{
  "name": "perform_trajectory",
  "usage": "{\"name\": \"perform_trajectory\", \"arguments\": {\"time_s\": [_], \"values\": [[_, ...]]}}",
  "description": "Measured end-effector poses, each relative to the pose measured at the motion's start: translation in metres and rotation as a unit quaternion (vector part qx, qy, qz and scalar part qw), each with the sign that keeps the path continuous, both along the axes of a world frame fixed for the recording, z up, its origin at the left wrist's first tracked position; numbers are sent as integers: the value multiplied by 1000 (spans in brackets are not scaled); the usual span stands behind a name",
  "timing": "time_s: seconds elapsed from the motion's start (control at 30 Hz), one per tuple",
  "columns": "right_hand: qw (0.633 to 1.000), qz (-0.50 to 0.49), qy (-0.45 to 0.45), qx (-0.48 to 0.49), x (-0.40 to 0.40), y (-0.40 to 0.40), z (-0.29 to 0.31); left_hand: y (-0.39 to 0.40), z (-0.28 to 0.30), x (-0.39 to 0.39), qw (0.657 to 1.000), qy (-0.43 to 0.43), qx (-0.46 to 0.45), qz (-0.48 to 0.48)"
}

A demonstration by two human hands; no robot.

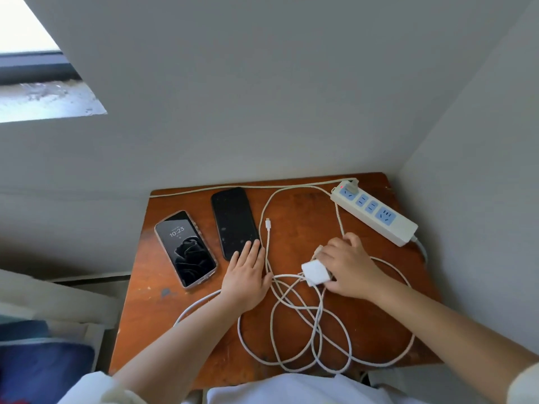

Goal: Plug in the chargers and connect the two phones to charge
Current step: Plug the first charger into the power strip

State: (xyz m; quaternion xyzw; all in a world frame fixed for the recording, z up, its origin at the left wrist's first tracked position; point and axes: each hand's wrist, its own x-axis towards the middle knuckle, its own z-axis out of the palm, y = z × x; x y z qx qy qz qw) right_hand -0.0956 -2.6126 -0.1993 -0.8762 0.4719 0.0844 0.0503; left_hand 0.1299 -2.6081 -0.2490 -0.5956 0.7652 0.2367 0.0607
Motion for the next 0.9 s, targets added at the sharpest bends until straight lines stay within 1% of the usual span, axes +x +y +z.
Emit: {"name": "perform_trajectory", "arguments": {"time_s": [0.1,0.23,0.27,0.33,0.37,0.4,0.47,0.5,0.57,0.6,0.63,0.67,0.7,0.77,0.83,0.9], "values": [[994,-82,-9,-70,-21,-18,15,-1,6,2,1000,-11,-13,17],[980,-160,-46,-104,-19,-47,32,-19,18,10,998,0,-55,24],[976,-182,-67,-100,-18,-51,35,-25,23,5,998,3,-66,25],[953,-242,-168,-68,-20,-54,37,-40,27,-13,996,13,-88,20],[931,-277,-234,-35,-25,-55,39,-47,29,-24,995,18,-99,18],[901,-311,-301,13,-30,-56,41,-53,30,-35,994,21,-107,20],[830,-364,-408,110,-41,-57,40,-62,30,-52,993,17,-114,35],[790,-388,-454,139,-45,-56,39,-66,28,-55,992,12,-113,48],[699,-428,-546,173,-55,-57,37,-72,23,-57,991,0,-109,75],[658,-432,-588,185,-59,-58,35,-74,21,-56,991,-6,-107,84],[628,-430,-619,195,-63,-58,33,-76,20,-55,990,-13,-105,92],[611,-427,-635,204,-66,-58,31,-78,19,-54,990,-18,-102,100],[606,-431,-635,208,-68,-59,27,-79,19,-53,989,-22,-96,109],[627,-455,-600,199,-70,-61,21,-79,19,-50,989,-27,-80,121],[670,-469,-550,169,-69,-69,21,-78,21,-48,989,-38,-77,118],[725,-462,-493,134,-69,-79,26,-78,25,-48,989,-46,-96,102]]}}
